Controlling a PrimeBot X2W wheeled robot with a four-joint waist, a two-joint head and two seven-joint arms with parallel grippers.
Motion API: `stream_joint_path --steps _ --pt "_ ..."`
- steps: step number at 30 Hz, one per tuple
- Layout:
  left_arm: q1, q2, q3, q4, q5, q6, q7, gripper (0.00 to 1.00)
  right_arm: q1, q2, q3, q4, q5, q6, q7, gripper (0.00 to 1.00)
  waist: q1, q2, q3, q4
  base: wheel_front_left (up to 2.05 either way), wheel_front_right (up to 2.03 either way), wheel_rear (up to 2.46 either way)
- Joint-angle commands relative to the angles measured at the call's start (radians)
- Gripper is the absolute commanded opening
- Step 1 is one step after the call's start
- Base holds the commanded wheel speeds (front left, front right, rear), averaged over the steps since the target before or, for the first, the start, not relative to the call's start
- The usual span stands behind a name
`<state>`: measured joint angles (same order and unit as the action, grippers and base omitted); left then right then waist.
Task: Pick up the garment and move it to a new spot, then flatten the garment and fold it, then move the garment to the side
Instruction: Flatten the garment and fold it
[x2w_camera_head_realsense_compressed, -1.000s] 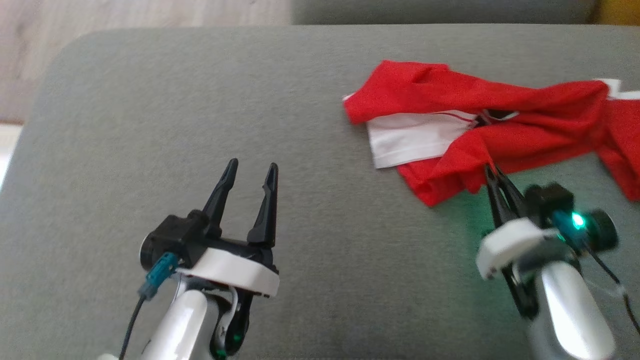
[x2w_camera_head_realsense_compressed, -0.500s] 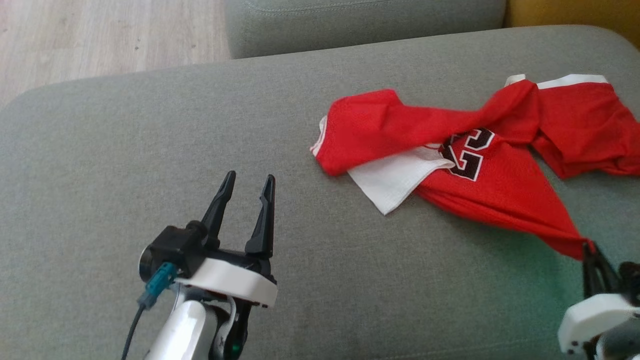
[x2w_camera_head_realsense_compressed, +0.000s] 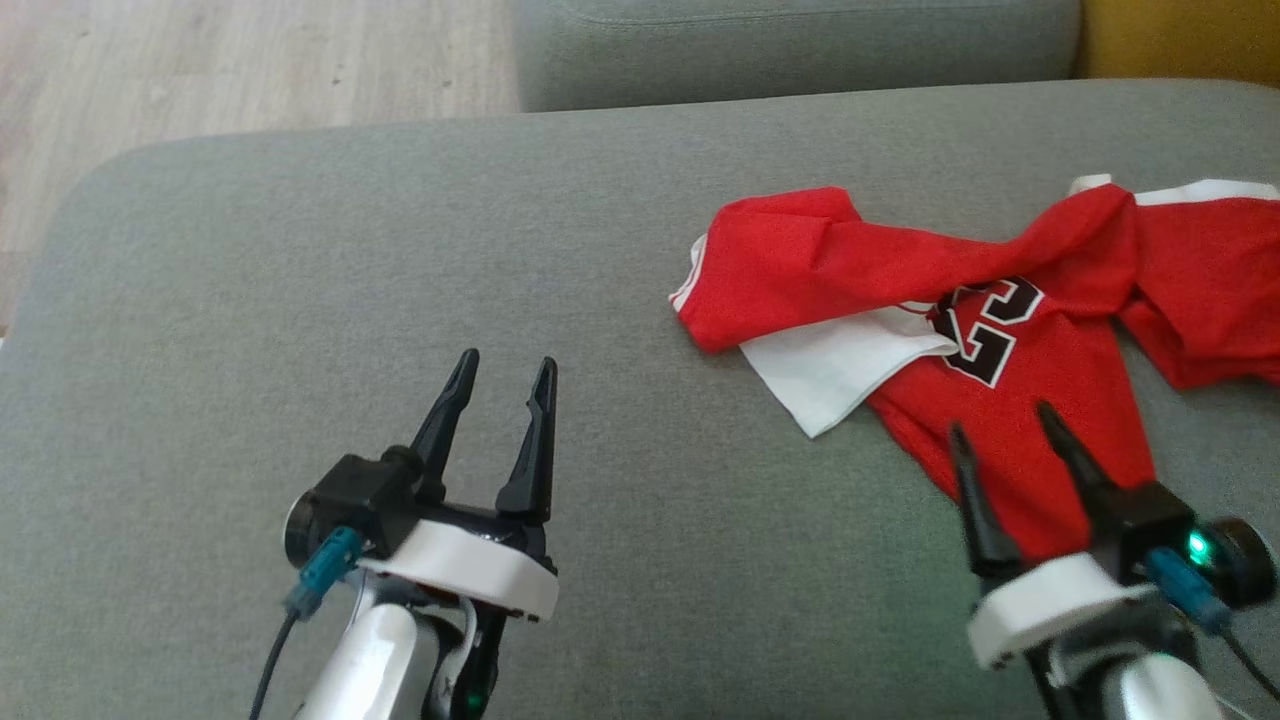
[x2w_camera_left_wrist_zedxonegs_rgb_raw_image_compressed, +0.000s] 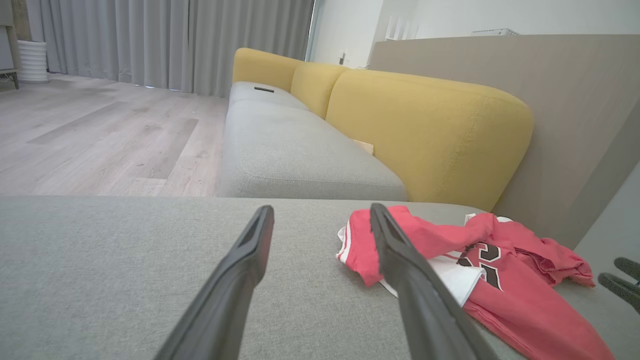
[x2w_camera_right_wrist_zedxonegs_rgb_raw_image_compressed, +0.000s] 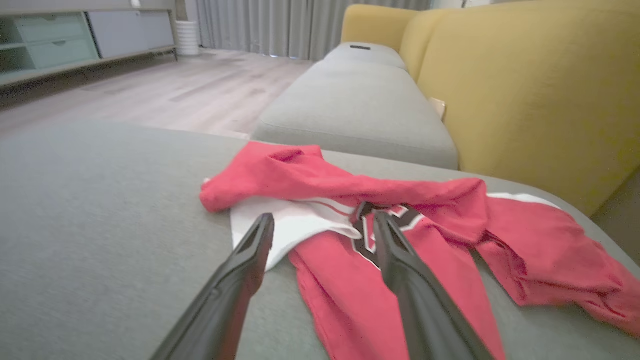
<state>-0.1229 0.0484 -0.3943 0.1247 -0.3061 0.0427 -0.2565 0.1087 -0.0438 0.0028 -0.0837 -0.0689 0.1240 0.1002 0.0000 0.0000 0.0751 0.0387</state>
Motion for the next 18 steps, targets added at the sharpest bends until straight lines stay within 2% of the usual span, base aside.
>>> stream_joint_path --steps 1,2,7,18 --pt "-0.023 0.002 0.029 -0.033 0.009 -0.003 -0.005 1.0 -0.067 -0.007 0.054 -0.038 0.01 0.007 -0.026 1.0 0.0 0.0 0.0 0.013 0.0 0.0 0.0" --pt "-0.024 0.002 0.027 -0.031 0.01 -0.003 -0.005 1.0 -0.083 -0.007 0.098 -0.022 0.023 0.007 -0.048 1.0 0.0 0.0 0.0 0.026 0.0 0.0 0.0" --pt "-0.031 0.002 0.02 -0.03 0.01 -0.004 -0.005 1.0 -0.124 -0.007 0.161 0.087 0.012 0.007 -0.071 1.0 0.0 0.0 0.004 0.063 0.0 0.0 0.0" --pt "-0.046 0.002 0.002 -0.032 0.002 -0.001 -0.005 1.0 -0.267 -0.024 0.181 0.386 -0.056 0.007 -0.081 1.0 0.0 0.0 0.06 0.161 0.0 0.0 0.0"
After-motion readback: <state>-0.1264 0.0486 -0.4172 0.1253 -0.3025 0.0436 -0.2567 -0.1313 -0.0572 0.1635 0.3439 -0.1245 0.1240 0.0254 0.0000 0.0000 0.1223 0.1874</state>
